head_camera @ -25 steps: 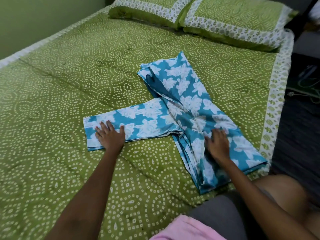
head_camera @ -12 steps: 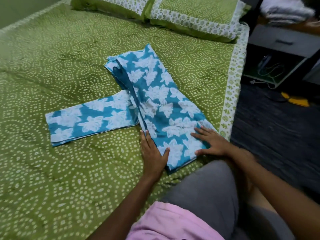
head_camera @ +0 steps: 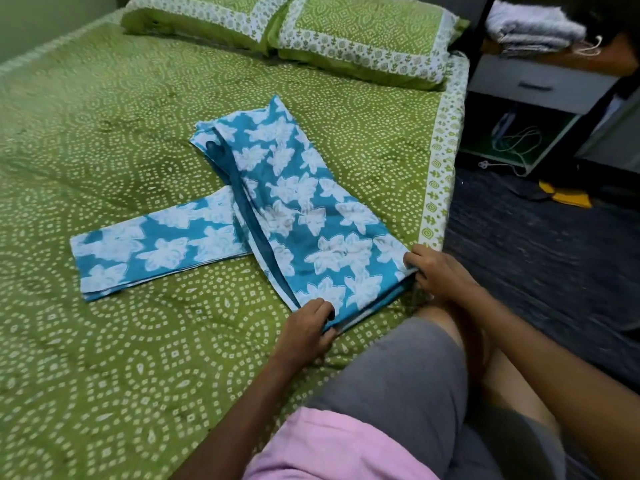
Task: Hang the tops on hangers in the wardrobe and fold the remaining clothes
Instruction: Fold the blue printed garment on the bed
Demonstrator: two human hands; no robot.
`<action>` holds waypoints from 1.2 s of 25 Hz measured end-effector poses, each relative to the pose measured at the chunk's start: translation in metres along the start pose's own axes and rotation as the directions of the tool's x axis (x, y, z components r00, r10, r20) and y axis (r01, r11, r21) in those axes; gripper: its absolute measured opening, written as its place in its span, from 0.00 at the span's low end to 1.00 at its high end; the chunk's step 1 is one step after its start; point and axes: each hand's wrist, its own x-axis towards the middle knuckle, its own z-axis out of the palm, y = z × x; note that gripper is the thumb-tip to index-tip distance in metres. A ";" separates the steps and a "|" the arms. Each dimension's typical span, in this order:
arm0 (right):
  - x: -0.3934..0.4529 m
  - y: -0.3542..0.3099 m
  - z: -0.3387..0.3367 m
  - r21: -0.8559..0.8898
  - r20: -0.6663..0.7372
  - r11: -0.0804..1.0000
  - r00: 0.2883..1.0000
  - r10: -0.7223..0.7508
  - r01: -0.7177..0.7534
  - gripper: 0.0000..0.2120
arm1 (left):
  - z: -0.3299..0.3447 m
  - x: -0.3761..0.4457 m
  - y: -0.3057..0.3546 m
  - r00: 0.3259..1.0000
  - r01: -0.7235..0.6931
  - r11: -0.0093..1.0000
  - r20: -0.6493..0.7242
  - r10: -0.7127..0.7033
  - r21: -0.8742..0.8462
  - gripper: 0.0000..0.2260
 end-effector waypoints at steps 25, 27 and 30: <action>0.114 -0.195 0.042 0.464 -0.317 0.885 0.926 0.205 -0.037 0.11 | -0.080 0.101 -0.106 0.521 0.626 0.243 0.166 -0.837 -0.741 0.13; 0.099 -0.202 0.057 0.473 -0.204 0.881 0.971 0.128 -0.017 0.17 | -0.072 0.072 -0.114 0.545 0.708 0.409 0.078 -0.835 -0.575 0.13; 0.092 -0.203 0.074 0.459 -0.100 0.888 0.991 0.086 -0.031 0.17 | -0.060 0.052 -0.116 0.590 0.738 0.549 -0.019 -0.807 -0.393 0.09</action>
